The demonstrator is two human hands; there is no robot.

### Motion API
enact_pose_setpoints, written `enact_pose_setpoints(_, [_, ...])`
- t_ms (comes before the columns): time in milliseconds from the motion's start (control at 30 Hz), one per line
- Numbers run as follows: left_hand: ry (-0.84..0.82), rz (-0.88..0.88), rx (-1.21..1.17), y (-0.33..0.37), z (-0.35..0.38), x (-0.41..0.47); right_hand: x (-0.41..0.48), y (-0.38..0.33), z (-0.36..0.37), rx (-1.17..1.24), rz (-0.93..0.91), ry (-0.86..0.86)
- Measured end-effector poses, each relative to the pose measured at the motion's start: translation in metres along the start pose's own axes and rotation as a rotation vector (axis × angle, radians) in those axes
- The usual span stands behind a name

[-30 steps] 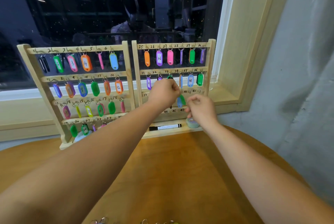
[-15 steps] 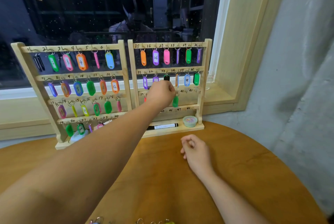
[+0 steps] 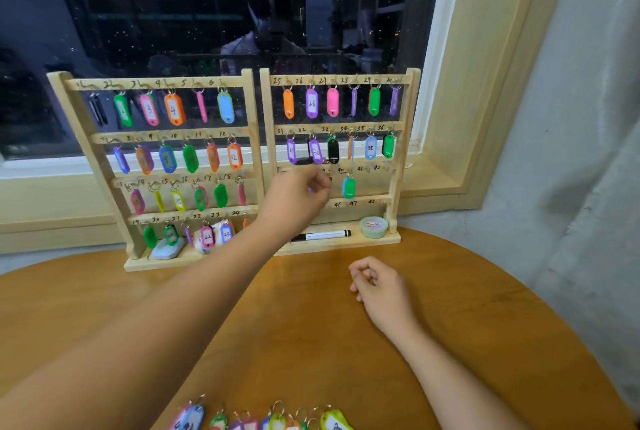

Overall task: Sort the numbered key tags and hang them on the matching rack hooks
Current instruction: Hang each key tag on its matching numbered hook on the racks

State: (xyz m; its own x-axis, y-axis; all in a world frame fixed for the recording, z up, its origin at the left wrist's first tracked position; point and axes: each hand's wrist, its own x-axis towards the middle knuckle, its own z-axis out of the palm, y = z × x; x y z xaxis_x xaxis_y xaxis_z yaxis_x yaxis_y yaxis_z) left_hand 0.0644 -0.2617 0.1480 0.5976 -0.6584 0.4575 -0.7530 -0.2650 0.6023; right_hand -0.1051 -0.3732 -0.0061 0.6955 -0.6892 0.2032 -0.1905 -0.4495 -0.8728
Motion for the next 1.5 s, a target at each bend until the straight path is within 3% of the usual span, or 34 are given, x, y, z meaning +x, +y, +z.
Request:
enact_pose_setpoints(400, [-0.139, -0.268, 0.092, -0.098, -0.099, -0.200, -0.054, -0.077, 0.043, -0.153, -0.222, -0.346])
enact_pose_setpoints(867, [-0.116, -0.499, 0.146, -0.147, -0.164, -0.344, -0.122, -0.147, 0.149, -0.295, -0.530, -0.802])
enact_pose_setpoints(1167, [-0.087, -0.505, 0.033, -0.134, -0.162, -0.369, -0.132, -0.163, 0.186, -0.454, -0.608, -0.898])
enact_pose_setpoints(1500, [-0.073, -0.430, 0.066, -0.125, -0.146, -0.358, -0.133, -0.159, 0.187, -0.443, -0.624, -0.854])
